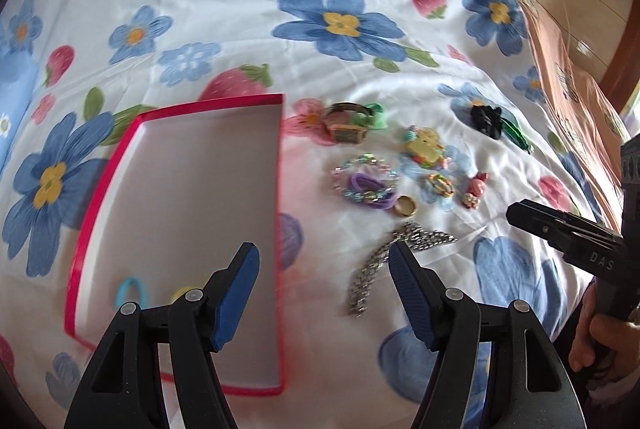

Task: Organize jewelry
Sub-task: 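Grasp the beaded bracelet with the left tool while the right tool grasps the pink hair clip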

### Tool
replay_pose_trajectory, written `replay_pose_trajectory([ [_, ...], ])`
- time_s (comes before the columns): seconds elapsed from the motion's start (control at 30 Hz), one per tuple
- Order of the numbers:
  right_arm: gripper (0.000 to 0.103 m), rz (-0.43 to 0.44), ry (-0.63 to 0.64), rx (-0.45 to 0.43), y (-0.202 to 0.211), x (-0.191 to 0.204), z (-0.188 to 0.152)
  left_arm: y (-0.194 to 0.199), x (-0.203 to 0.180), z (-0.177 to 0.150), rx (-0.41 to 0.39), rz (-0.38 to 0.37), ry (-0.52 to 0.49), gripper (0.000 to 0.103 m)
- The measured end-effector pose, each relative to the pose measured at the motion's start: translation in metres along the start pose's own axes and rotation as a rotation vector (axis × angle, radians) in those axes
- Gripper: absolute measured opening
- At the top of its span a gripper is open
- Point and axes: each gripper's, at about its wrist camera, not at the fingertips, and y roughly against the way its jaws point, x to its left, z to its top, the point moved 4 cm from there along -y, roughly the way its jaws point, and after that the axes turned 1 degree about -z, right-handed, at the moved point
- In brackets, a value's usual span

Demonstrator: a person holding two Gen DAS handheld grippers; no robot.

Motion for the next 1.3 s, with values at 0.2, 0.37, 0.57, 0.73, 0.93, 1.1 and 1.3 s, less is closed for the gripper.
replay_pose_trajectory([
  [0.2,0.049,-0.025,-0.031,0.004,-0.008,-0.019,0.002,-0.024,-0.017,0.014,0.019,-0.031,-0.034,0.066],
  [0.37,0.049,-0.03,-0.045,0.029,-0.026,-0.026,0.007,-0.049,-0.03,0.033,0.027,-0.053,-0.067,0.065],
  [0.57,0.049,-0.038,-0.061,0.056,-0.046,-0.031,0.01,-0.09,-0.04,0.053,0.074,-0.085,-0.098,0.048],
  [0.73,0.049,-0.049,-0.074,0.063,-0.056,-0.037,0.014,-0.123,-0.051,0.066,0.112,-0.091,-0.152,0.042],
  [0.93,0.048,-0.055,-0.069,0.063,-0.064,-0.041,0.017,-0.156,-0.059,0.063,0.162,-0.048,-0.22,0.039],
  [1.1,0.042,-0.091,-0.034,0.054,-0.071,-0.04,0.021,-0.157,-0.059,0.062,0.143,-0.019,-0.235,0.014],
  [1.3,0.018,-0.115,-0.028,0.028,-0.07,-0.042,0.023,-0.135,-0.049,0.067,0.098,-0.096,-0.164,0.007],
])
